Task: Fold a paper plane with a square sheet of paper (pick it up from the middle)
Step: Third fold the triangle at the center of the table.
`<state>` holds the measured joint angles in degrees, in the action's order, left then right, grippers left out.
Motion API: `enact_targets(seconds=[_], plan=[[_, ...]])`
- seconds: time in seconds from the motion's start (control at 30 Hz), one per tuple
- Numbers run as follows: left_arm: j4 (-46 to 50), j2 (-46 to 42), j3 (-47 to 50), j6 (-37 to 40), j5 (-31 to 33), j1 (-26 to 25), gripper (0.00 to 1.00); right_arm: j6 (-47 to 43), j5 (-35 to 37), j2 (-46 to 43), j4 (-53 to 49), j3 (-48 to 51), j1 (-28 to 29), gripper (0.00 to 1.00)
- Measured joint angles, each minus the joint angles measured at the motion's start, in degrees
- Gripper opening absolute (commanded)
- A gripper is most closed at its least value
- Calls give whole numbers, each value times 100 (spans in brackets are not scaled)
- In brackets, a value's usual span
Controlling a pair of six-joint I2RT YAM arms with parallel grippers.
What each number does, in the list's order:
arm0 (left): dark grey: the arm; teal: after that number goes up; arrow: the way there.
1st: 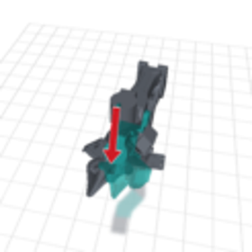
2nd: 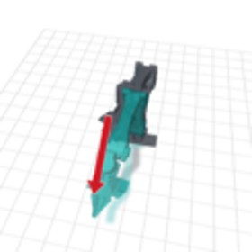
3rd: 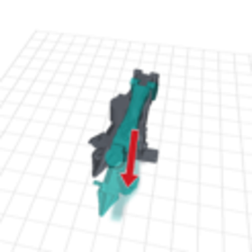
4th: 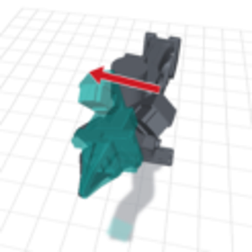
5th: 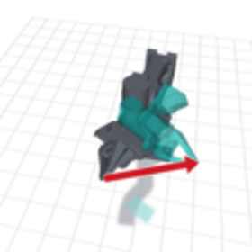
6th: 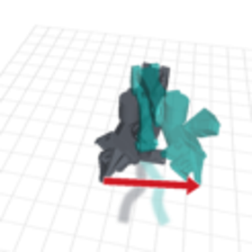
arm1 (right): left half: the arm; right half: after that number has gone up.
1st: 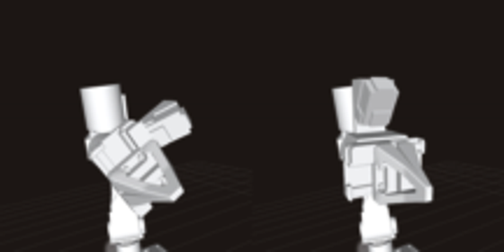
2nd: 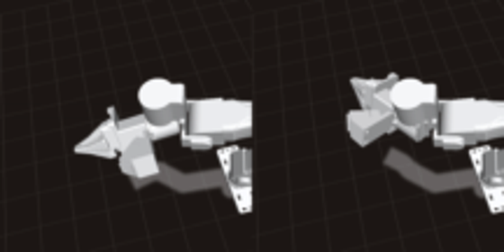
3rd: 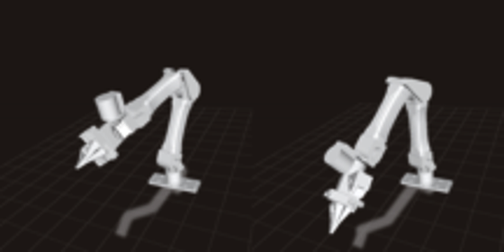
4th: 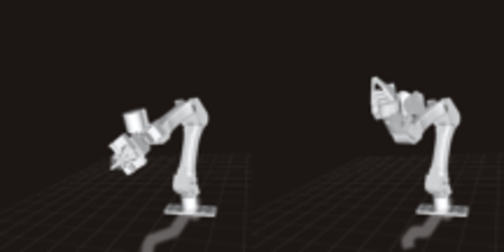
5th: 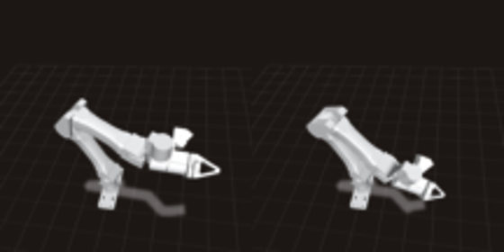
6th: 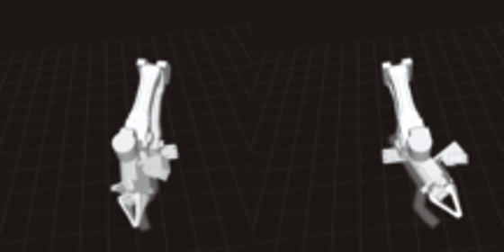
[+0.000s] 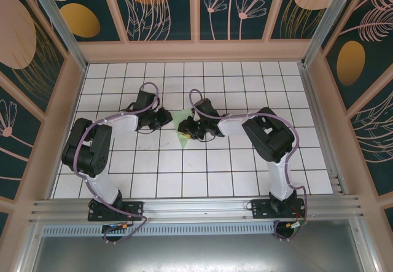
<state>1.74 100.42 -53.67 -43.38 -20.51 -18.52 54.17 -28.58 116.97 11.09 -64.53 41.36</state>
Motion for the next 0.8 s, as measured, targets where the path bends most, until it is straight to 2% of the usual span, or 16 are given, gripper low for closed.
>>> enact_targets(seconds=[0.17, 0.47, 0.57, 0.8], plan=[[0, -4, 48, 0, -20, 0, 23, 2, -31, -2, 15, -11, 0, 39], [-7, -31, 136, 4, -208, 0, 21, 0, -44, -2, 4, -28, 0, 39], [-20, -31, 201, 9, -308, 0, 17, -2, -31, -2, -37, -39, 0, 34], [-31, -33, 378, 24, -505, 0, 9, -63, 133, 28, -216, -42, 0, 11]])
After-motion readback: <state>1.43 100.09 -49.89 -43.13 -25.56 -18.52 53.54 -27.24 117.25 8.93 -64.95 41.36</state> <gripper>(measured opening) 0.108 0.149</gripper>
